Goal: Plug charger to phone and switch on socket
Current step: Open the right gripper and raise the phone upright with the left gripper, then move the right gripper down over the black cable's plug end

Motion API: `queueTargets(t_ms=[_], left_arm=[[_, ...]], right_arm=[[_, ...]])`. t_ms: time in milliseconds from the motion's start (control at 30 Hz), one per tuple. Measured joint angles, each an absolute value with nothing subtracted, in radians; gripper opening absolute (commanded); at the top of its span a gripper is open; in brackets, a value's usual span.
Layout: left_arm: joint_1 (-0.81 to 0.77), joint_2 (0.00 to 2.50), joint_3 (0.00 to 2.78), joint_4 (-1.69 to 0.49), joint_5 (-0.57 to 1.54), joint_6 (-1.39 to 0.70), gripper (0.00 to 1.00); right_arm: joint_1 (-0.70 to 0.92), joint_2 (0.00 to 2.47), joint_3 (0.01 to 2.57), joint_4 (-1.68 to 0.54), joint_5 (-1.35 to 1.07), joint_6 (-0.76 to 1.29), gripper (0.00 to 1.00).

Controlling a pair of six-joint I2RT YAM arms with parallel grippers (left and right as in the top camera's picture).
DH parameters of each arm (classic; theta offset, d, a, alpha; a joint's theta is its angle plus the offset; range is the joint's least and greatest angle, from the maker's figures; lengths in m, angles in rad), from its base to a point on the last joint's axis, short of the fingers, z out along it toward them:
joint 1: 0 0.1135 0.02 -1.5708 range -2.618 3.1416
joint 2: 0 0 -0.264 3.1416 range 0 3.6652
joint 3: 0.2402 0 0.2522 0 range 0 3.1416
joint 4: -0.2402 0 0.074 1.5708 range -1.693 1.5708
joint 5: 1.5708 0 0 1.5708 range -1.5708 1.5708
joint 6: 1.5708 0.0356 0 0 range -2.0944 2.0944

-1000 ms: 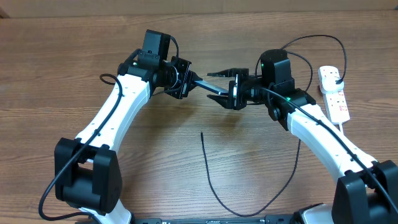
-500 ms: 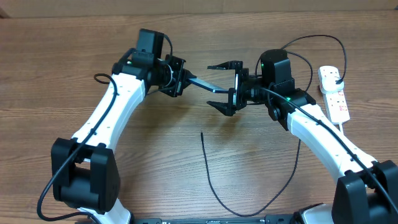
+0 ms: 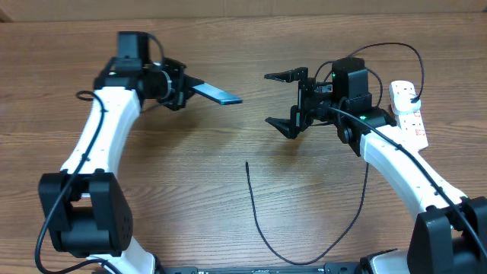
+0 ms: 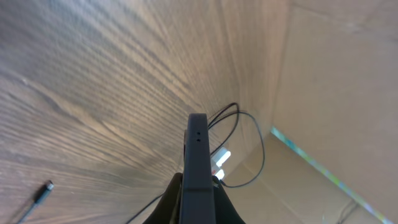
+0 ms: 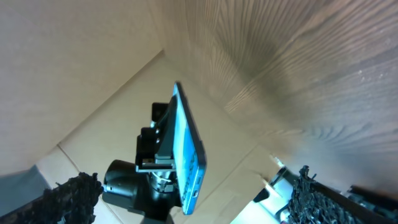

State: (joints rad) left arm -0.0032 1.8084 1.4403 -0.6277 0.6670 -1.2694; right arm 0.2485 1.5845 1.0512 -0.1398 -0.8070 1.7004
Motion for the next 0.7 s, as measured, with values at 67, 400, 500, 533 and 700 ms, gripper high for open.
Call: queueTargets(t_ms=[67,400,500,533,700], left_arm=[[0.03,1.808,1.44,-0.628,0.702,-1.214,0.04],[0.112,1.808,1.44,-0.6,0.884,-0.866,0.04],[0.117,1.808,1.44,-0.566,0.949,-0.764,0.04],[0.119,1.808,1.44,-0.554,0.972,-0.734,0.04],[0.12,1.808,1.44,-0.502,1.044,-0.643,0.04]], right_arm=[[0.244,1.584,1.051,-0.147,-0.804,1.652,1.0],[0.242,1.584,1.051,-0.151,-0.794,1.22,1.0],[0.243,1.584,1.051,-0.169,-0.793,1.062,1.0],[0.243,1.584,1.051,-0.173,-0.793,1.029,1.0],[0.243,1.584,1.051,-0.185,-0.792,0.868,1.0]])
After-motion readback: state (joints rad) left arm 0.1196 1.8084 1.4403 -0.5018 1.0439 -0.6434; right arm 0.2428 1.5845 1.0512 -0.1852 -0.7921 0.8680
